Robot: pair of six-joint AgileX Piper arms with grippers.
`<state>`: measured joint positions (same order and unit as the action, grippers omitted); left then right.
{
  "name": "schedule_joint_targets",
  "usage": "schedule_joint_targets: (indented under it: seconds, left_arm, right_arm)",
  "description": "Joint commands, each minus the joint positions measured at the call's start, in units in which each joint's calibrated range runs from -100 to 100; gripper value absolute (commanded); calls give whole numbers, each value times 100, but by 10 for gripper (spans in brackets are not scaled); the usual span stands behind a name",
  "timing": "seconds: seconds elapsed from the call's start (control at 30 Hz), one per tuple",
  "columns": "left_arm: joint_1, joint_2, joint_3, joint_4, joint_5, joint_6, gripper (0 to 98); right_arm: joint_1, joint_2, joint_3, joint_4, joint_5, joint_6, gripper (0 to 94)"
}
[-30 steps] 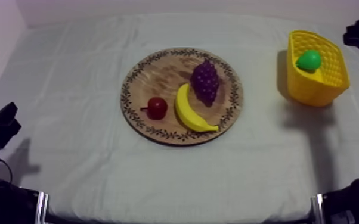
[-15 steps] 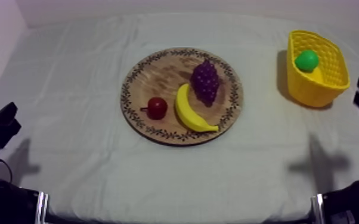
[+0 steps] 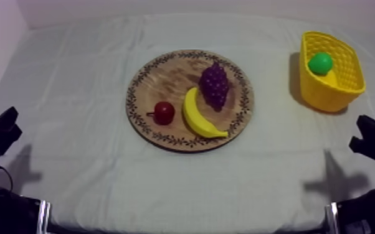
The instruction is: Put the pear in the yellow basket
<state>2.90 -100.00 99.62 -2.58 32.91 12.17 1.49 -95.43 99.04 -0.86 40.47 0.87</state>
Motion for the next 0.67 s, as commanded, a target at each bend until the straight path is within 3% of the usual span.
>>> schedule_joint_targets:
  seconds: [0.0, 0.33, 0.63]
  left_arm:
    - [-4, 0, 5, 2, -1, 2, 1]
    - [-4, 0, 5, 2, -1, 2, 1]
    - [-4, 0, 5, 2, -1, 2, 1]
  right_arm:
    - [-50, -8, 30, 4, -82, 67, 5]
    - [-102, -24, 72, -13, -283, 1065, 6]
    - [-103, -24, 74, -14, -288, 1208, 6]
